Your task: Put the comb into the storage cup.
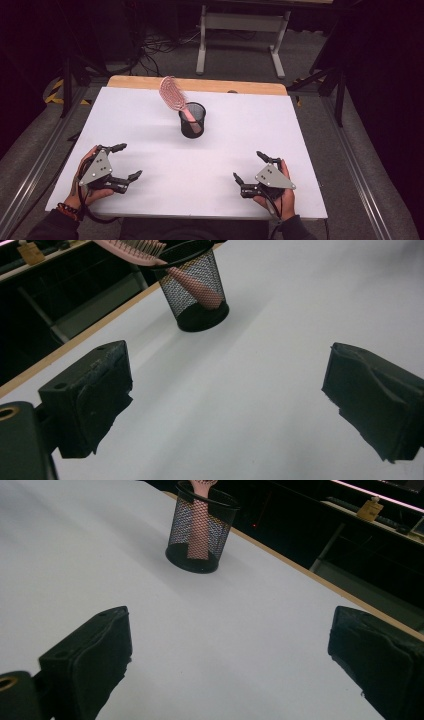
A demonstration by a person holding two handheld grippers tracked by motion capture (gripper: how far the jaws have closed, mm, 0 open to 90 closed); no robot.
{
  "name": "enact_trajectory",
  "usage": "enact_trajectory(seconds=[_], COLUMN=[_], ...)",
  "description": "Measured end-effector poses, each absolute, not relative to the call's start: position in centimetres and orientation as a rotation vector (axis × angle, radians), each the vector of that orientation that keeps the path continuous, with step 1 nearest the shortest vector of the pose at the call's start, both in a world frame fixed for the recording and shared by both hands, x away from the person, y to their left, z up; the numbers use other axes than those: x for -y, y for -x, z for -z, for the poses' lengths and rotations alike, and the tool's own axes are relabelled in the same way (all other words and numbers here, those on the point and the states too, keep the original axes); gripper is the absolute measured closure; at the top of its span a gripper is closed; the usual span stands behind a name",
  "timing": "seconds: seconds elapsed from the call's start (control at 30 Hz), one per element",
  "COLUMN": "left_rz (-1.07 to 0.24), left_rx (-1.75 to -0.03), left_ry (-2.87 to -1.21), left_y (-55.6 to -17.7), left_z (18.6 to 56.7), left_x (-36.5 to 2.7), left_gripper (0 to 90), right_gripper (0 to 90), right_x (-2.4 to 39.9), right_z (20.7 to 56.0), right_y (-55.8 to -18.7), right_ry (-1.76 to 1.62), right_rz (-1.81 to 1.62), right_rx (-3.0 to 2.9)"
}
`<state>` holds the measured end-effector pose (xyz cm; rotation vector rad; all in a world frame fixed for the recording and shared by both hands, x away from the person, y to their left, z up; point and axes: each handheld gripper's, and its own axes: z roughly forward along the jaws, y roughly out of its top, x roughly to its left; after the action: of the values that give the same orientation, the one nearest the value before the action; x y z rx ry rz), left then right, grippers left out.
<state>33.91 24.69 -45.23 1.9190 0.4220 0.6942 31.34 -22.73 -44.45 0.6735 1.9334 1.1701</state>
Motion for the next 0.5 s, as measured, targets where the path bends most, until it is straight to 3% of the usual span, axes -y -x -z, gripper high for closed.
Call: enact_trajectory(seconds=[0.5], left_rz=[-0.642], left_rx=[-0.487], left_ry=[-1.902], left_y=[-33.5], left_z=[46.5], left_x=[-25.9], left_gripper=[6.1], right_gripper=[4.5], right_x=[22.8], right_z=[44.4], right_y=[-31.5], right_ry=[-0.665], right_rz=[-1.172], right_rx=[-1.930])
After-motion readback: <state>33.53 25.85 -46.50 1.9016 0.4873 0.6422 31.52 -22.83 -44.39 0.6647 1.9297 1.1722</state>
